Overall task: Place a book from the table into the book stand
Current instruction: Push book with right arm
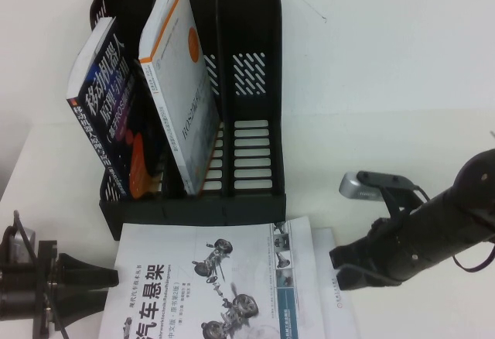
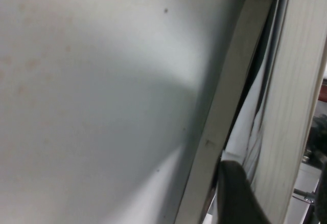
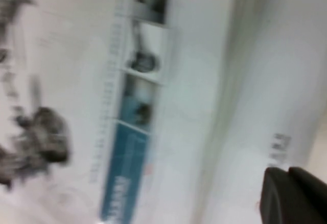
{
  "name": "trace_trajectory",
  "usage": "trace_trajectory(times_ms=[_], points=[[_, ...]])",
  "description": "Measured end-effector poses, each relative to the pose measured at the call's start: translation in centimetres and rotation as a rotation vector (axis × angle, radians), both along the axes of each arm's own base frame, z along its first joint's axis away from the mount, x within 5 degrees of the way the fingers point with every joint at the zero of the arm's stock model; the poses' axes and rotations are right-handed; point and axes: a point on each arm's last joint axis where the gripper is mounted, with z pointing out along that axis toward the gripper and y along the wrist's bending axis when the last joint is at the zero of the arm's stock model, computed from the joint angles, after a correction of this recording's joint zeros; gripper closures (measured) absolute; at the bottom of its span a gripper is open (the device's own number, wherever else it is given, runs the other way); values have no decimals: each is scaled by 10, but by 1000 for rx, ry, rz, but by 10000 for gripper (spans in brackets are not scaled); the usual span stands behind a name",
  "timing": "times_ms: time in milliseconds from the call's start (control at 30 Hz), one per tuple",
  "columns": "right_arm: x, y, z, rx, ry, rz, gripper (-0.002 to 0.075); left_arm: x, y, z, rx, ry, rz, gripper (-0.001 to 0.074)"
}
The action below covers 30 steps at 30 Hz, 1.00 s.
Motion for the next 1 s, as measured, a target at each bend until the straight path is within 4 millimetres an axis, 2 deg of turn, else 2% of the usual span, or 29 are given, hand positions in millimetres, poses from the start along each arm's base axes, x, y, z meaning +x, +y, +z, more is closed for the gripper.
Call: trace_trajectory(times_ms=[133, 400, 567, 1000], points=[[-5, 3, 5, 22, 15, 31, 726, 0, 0, 0, -5, -1, 0, 423], [-8, 13, -16, 0, 55, 65, 726, 0, 0, 0, -5, -1, 1, 423], [-7, 17, -19, 23, 66, 48, 726, 0, 0, 0, -5, 0, 1, 423], [-9, 50, -19, 85, 14, 103, 726, 0, 0, 1, -12, 2, 6, 424]])
